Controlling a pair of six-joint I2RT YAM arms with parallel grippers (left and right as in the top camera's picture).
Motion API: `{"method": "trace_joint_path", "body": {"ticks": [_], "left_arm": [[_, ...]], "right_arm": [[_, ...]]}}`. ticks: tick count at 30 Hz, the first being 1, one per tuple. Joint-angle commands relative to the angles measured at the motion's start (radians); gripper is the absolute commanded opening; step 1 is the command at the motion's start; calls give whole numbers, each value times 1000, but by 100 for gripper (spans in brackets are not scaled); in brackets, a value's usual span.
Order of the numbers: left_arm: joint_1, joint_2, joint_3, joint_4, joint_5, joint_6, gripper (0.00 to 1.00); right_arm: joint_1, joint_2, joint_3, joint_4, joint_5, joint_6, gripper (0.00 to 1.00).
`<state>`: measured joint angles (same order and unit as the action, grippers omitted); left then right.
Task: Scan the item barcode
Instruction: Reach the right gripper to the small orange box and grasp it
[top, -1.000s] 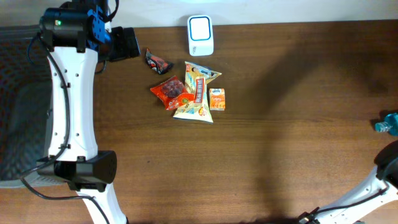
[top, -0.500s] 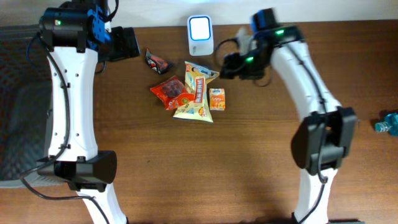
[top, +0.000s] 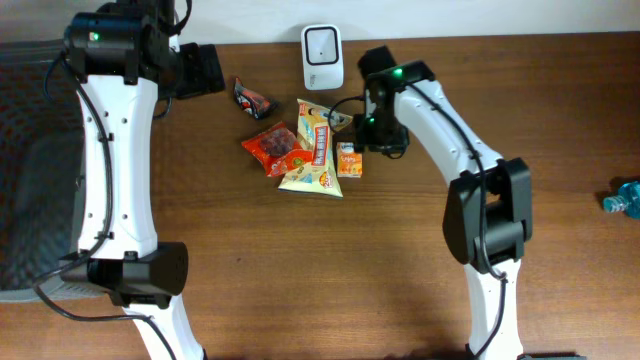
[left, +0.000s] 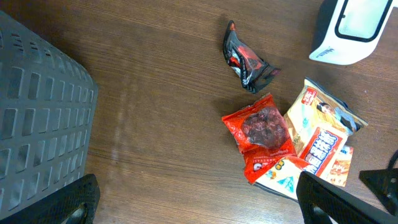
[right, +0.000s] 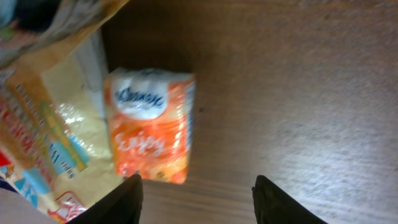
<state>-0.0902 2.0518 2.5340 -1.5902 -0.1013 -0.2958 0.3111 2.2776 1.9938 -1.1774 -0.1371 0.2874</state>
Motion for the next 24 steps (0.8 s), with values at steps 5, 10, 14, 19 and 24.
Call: {"method": "trace_joint_path", "body": {"ticks": [5, 10, 14, 19, 24], "left_arm": [[0, 1, 0, -1, 7, -6, 99], [0, 1, 0, -2, 7, -6, 99], [0, 1, 0, -2, 7, -6, 99], [0, 1, 0, -2, 7, -6, 99], [0, 1, 0, -2, 7, -6, 99]], "right_arm": [[3, 7, -195, 256, -75, 66, 55], [2, 7, -327, 428, -136, 88, 35], [0, 6, -332, 409, -148, 88, 4], [-147, -4, -312, 332, -734, -84, 4], [-258, -4, -312, 177, -953, -328, 4]]}}
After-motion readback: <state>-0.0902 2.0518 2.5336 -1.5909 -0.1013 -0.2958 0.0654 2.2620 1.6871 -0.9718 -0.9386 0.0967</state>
